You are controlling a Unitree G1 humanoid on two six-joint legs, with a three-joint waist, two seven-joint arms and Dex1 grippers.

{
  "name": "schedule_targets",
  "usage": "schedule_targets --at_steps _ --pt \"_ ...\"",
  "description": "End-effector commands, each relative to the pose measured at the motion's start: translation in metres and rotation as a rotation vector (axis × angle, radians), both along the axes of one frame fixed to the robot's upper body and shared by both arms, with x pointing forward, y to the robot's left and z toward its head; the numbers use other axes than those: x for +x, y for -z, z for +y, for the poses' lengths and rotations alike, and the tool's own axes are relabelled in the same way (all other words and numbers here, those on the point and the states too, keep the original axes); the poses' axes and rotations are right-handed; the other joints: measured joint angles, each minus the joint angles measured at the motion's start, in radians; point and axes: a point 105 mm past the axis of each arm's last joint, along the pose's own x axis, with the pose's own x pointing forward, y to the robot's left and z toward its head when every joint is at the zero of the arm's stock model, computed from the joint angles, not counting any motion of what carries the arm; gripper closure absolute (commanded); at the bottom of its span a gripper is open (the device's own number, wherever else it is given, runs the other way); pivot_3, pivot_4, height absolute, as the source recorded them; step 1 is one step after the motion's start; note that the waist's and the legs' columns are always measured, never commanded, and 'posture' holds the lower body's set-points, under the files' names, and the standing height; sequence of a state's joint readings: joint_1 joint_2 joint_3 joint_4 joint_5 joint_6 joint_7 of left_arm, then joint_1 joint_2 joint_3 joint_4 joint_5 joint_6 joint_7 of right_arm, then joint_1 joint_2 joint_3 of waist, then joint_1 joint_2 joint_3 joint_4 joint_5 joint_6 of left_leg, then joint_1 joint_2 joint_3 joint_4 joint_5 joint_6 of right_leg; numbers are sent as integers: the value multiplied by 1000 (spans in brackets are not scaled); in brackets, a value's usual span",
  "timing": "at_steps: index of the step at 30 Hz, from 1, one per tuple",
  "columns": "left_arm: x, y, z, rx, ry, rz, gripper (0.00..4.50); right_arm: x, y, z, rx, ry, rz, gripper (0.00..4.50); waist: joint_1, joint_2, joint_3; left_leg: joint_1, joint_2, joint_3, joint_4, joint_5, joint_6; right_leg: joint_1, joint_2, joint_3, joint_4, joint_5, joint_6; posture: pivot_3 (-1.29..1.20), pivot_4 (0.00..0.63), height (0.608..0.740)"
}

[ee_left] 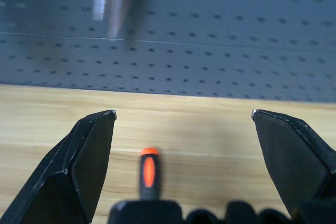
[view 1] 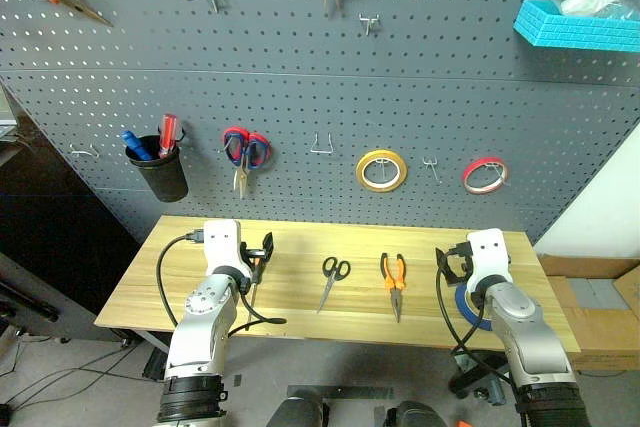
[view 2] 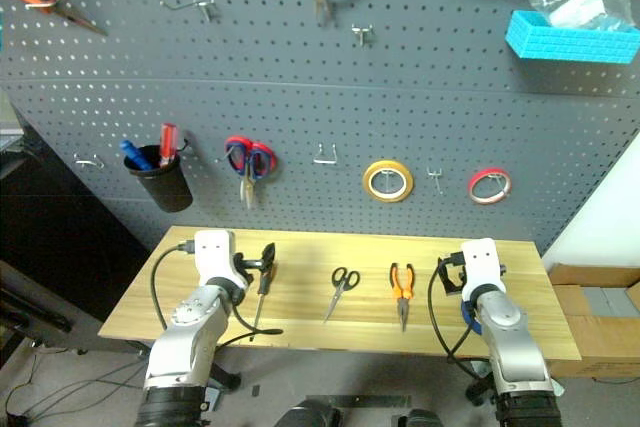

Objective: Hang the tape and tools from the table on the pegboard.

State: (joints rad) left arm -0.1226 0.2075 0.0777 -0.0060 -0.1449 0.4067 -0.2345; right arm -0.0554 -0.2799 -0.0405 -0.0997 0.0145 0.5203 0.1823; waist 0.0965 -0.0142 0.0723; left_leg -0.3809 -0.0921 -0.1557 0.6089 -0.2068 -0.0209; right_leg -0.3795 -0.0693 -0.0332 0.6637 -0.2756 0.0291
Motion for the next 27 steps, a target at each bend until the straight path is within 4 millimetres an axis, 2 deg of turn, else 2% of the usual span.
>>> schedule_targets --at_steps 1,2,5,9,14,16,19,24,27 --pt "2 -30 -48 -1 303 -96 27 2 -14 6 -22 -58 21 0 -4 1 5 0 0 0 0 0 0 0 0 0 0 0 0 85 92 740" --pt "0 -32 -62 5 400 -101 27 2 -13 5 -37 -74 45 0 -7 2 10 1 0 0 0 0 0 1 0 0 0 -1 -1 81 105 740" --pt "-5 -34 -88 34 587 -104 27 0 -9 0 -40 -78 100 0 -19 6 32 0 0 0 1 0 1 2 -1 -1 0 -3 -6 71 127 740" --pt "-12 -24 -128 89 854 -96 27 -3 5 -5 -17 -100 241 0 -47 7 67 -2 0 0 1 1 2 0 -1 -2 -1 -3 -6 19 192 740" --pt "-26 -13 -160 102 1061 -95 27 -3 11 -12 -1 -76 325 0 -92 3 105 -7 0 2 0 -1 4 -3 -2 -1 -1 -1 -1 -26 245 740" --pt "-28 -6 -169 125 1112 -96 27 -2 15 -14 13 -64 350 0 -106 1 121 -14 0 2 1 -1 4 -10 -2 -2 -1 2 -6 -41 257 740" --pt "-29 0 -178 160 1163 -109 27 1 20 -16 40 -40 381 0 -118 0 137 -15 0 2 2 -1 4 -11 -3 -2 -1 2 -6 -52 264 740" --pt "-18 -4 -193 162 1163 -150 27 14 28 -16 39 -37 394 0 -124 -2 159 -16 -1 2 3 -1 5 -11 -3 -3 -1 2 -5 -43 294 740" --pt "-16 -6 -196 162 1166 -164 27 19 34 -15 38 -46 406 0 -127 -4 171 -18 -1 2 4 -1 5 -12 -3 -3 -1 1 2 -34 307 740"
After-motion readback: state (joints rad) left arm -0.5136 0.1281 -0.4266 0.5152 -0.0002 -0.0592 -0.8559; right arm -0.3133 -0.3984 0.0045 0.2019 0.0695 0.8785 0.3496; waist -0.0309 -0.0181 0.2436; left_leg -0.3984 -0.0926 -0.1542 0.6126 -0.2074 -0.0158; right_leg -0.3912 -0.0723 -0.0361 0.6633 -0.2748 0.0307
